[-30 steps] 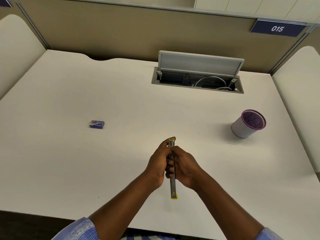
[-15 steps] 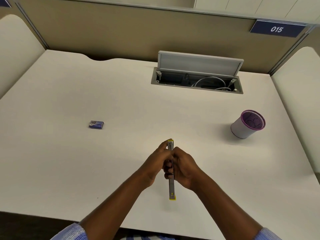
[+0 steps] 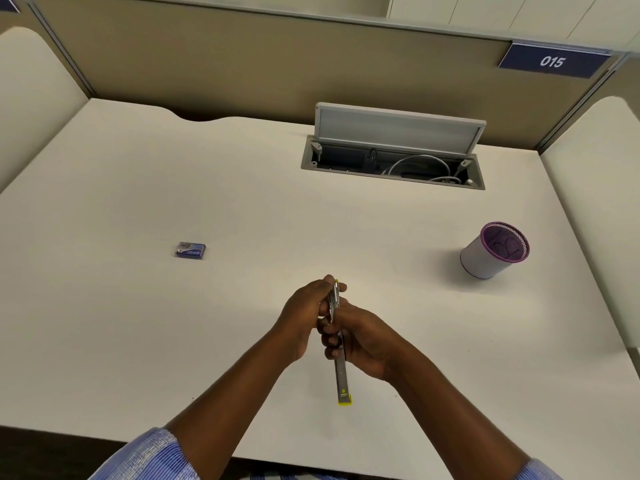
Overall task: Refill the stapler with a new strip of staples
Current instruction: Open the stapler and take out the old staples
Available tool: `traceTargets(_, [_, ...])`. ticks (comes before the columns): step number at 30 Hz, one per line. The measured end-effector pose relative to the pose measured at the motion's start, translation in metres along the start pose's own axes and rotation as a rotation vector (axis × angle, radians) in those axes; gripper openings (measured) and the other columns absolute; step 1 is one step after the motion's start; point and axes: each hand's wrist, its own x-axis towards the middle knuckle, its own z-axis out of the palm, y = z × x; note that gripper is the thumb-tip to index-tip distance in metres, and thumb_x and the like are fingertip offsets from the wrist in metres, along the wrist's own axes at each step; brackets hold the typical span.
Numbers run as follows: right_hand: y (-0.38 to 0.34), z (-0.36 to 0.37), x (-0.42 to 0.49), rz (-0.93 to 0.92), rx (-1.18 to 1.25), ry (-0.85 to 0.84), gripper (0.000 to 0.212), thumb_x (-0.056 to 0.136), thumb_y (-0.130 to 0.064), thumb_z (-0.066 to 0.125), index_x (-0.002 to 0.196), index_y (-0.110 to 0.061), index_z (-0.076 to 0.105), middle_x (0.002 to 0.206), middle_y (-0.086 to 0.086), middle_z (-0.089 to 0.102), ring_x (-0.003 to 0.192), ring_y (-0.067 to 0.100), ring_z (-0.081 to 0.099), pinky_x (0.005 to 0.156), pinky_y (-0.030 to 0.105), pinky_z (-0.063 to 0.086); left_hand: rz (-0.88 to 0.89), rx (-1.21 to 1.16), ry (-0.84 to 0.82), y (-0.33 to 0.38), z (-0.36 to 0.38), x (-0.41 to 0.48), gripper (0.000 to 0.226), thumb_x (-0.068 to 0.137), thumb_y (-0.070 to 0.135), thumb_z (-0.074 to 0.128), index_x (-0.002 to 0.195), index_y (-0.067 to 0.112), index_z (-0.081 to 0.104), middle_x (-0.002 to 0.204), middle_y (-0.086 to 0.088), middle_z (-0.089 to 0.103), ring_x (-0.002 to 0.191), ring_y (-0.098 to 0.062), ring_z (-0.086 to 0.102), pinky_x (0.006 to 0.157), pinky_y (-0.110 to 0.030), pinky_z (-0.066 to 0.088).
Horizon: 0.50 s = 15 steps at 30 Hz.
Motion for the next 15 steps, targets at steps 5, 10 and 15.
traceTargets(5, [-0.008, 0.006, -0.009, -0.258, -0.694, 0.224, 0.053, 0.077, -0.019, 0.063, 0.126, -0.024, 0.045, 0.092, -0.011, 0.065, 0.072, 0.003, 0.062, 0.062, 0.021, 0.05, -0.188, -0.59, -0.016, 0.001, 0.0, 0.005, 0.065, 0.102, 0.058, 0.039, 0.104, 0.001, 0.071, 0.093, -0.016, 0.071, 0.078, -0.028, 0.069, 0.073, -0.036, 0.057])
traceTargets(10, [-0.006, 0.009, -0.009, -0.678, -1.346, 0.32, 0.062, 0.079, -0.002, 0.055, 0.139, -0.008, 0.043, 0.119, 0.011, 0.054, 0.099, 0.027, 0.055, 0.082, 0.038, 0.05, -0.214, -0.845, -0.115, 0.002, 0.0, 0.006, 0.066, 0.105, 0.051, 0.033, 0.11, -0.004, 0.069, 0.097, -0.018, 0.073, 0.095, -0.028, 0.066, 0.087, -0.038, 0.051])
traceTargets(15, [-0.012, 0.013, -0.013, -0.649, -1.428, 0.387, 0.067, 0.077, 0.0, 0.049, 0.142, -0.016, 0.042, 0.118, 0.009, 0.048, 0.093, 0.028, 0.052, 0.076, 0.043, 0.051, -0.18, -0.921, -0.125, 0.002, -0.002, 0.007, 0.056, 0.105, 0.042, 0.037, 0.104, -0.003, 0.071, 0.091, -0.015, 0.075, 0.081, -0.026, 0.074, 0.075, -0.034, 0.061])
